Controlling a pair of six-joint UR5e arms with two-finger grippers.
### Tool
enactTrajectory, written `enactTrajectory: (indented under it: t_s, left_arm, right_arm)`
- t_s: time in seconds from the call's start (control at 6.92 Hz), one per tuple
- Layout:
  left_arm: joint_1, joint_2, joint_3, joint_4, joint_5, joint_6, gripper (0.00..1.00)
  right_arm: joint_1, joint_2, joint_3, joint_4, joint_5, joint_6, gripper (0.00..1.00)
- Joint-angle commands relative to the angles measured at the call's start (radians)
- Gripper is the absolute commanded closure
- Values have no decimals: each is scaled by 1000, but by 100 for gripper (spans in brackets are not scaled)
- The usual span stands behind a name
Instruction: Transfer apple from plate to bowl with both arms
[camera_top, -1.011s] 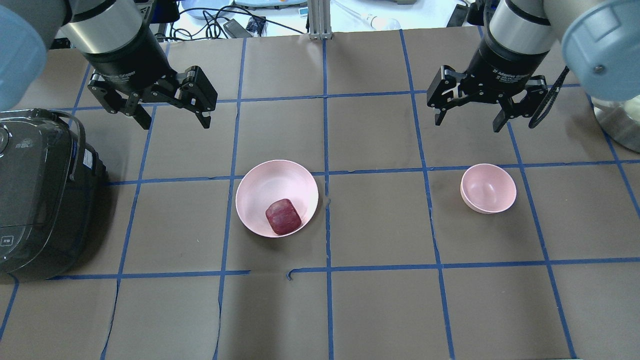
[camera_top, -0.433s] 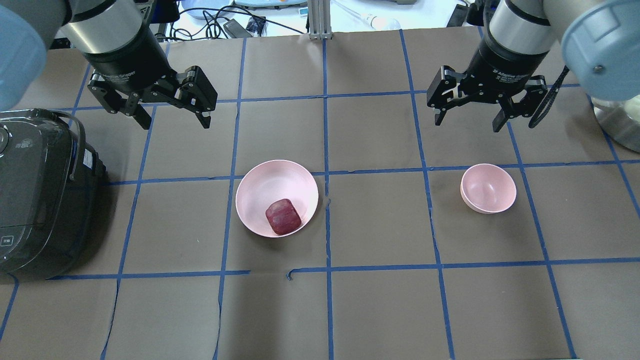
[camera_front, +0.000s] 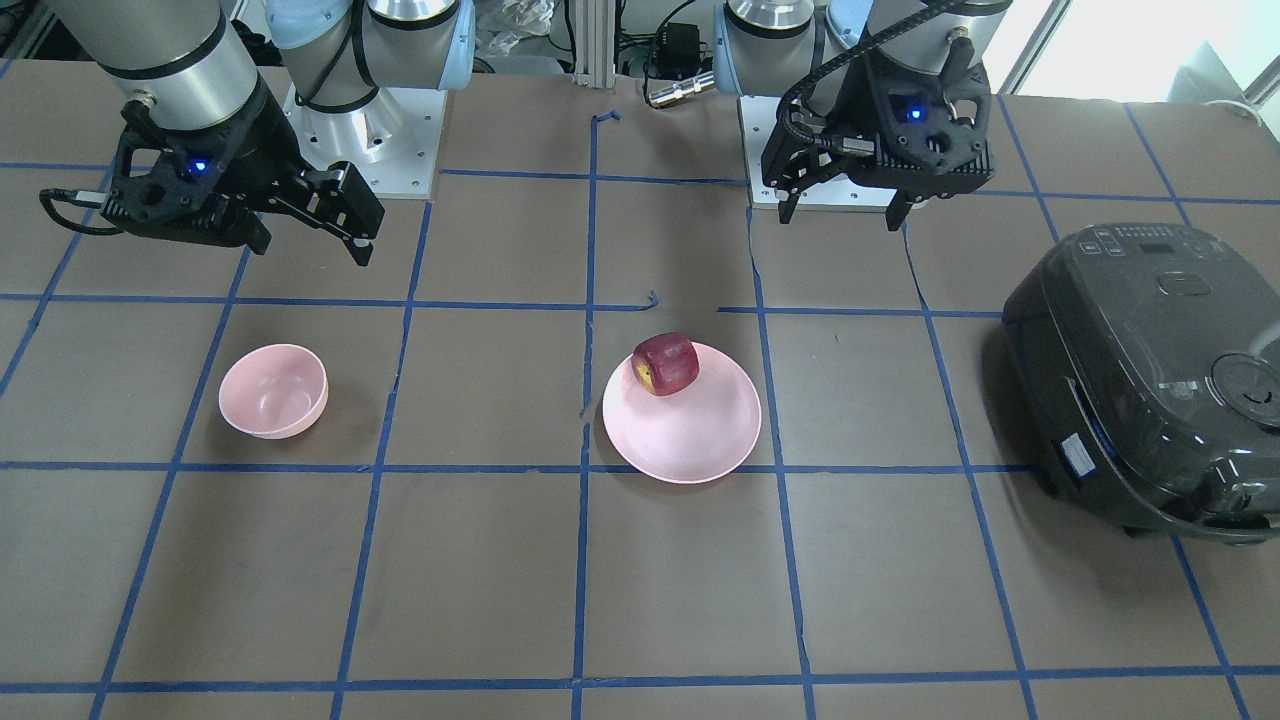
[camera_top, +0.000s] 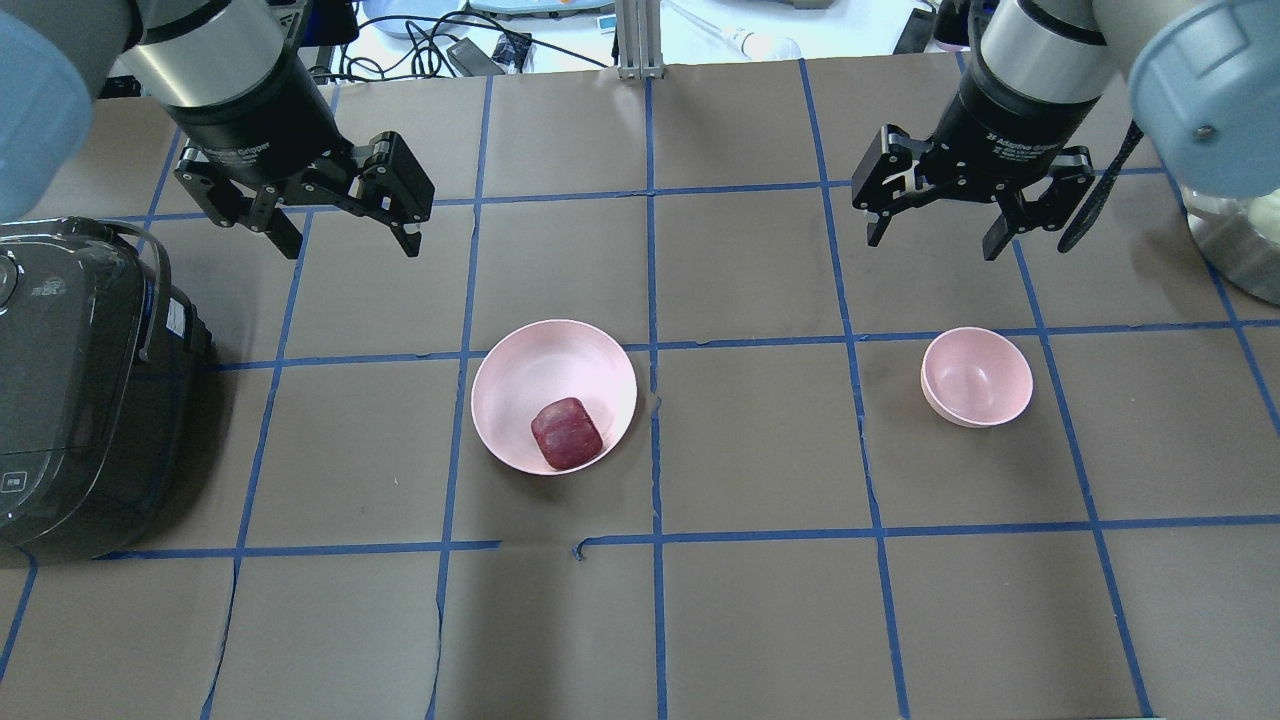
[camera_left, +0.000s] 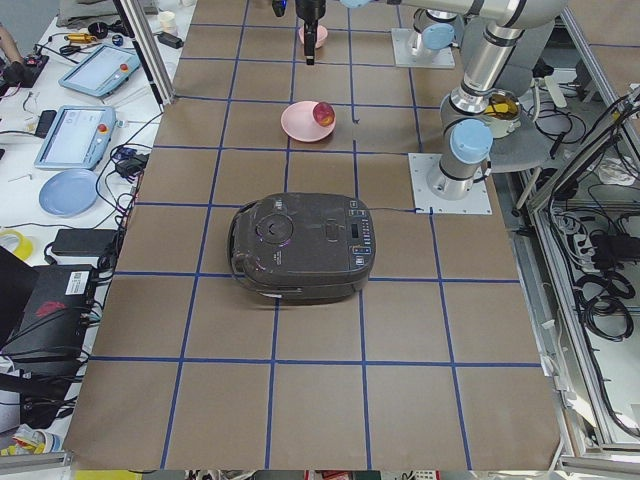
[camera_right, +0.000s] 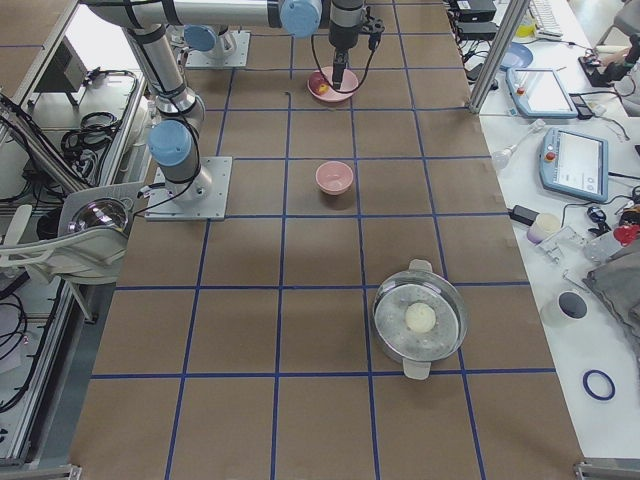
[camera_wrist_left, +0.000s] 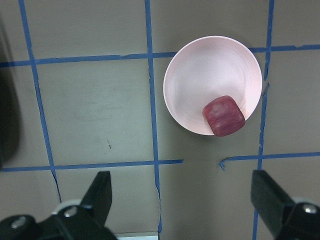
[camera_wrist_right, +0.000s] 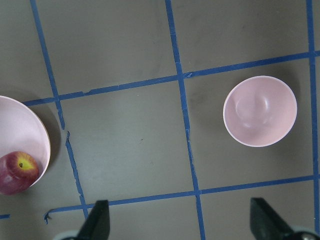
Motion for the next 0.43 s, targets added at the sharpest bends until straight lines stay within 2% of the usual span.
enactTrajectory:
  t_s: [0.0, 0.29]
  left_arm:
    - [0, 0, 0, 0, 0, 0, 0]
    - [0, 0, 0, 0, 0, 0, 0]
  right_arm:
    - [0, 10, 7, -2, 3, -1, 0]
    - [-2, 2, 3, 1, -8, -1, 0]
